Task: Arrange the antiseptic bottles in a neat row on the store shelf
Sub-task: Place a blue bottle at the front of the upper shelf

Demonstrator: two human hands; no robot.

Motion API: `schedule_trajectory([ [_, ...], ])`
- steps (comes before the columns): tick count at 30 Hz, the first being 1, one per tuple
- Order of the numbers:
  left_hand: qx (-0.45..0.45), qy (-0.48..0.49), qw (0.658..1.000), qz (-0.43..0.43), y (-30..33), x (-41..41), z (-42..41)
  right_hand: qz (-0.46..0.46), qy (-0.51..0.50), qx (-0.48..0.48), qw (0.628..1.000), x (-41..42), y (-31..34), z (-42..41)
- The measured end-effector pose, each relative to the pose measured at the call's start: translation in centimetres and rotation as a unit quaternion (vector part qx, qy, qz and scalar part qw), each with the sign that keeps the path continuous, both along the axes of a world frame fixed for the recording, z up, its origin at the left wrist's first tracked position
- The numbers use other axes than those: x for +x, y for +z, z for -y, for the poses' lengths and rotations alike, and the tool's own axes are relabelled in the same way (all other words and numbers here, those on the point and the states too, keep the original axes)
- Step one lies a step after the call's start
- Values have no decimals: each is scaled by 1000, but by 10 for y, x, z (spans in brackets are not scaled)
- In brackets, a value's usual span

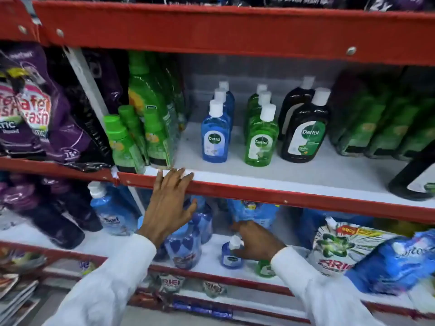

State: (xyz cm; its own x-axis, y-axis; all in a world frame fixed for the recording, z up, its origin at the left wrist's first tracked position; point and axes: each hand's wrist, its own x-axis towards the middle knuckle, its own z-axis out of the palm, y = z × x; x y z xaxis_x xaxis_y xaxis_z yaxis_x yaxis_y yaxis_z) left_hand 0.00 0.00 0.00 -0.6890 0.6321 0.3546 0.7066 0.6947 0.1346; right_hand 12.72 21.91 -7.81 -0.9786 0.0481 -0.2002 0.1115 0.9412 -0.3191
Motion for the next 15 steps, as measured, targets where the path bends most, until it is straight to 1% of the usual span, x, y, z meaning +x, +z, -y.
schedule_trajectory([
  [4, 19, -2, 1000, 3, 0, -2, 0, 53, -24, -23, 998, -5, -22, 5],
  [7, 38, -16, 999, 6, -4, -5, 1, 36, -52, -51, 997, -8, -29, 3],
  [9, 53, -31, 998, 1, -6, -7, 3, 12, -59, -59, 996, -5, -12, 3],
  [11, 73, -39, 997, 3, -10, -9, 3, -34, -70, -74, 994, 0, 19, 3],
  [15, 119, -53, 991, 6, -15, -11, 1, -155, -100, -124, 975, 15, 117, 10],
])
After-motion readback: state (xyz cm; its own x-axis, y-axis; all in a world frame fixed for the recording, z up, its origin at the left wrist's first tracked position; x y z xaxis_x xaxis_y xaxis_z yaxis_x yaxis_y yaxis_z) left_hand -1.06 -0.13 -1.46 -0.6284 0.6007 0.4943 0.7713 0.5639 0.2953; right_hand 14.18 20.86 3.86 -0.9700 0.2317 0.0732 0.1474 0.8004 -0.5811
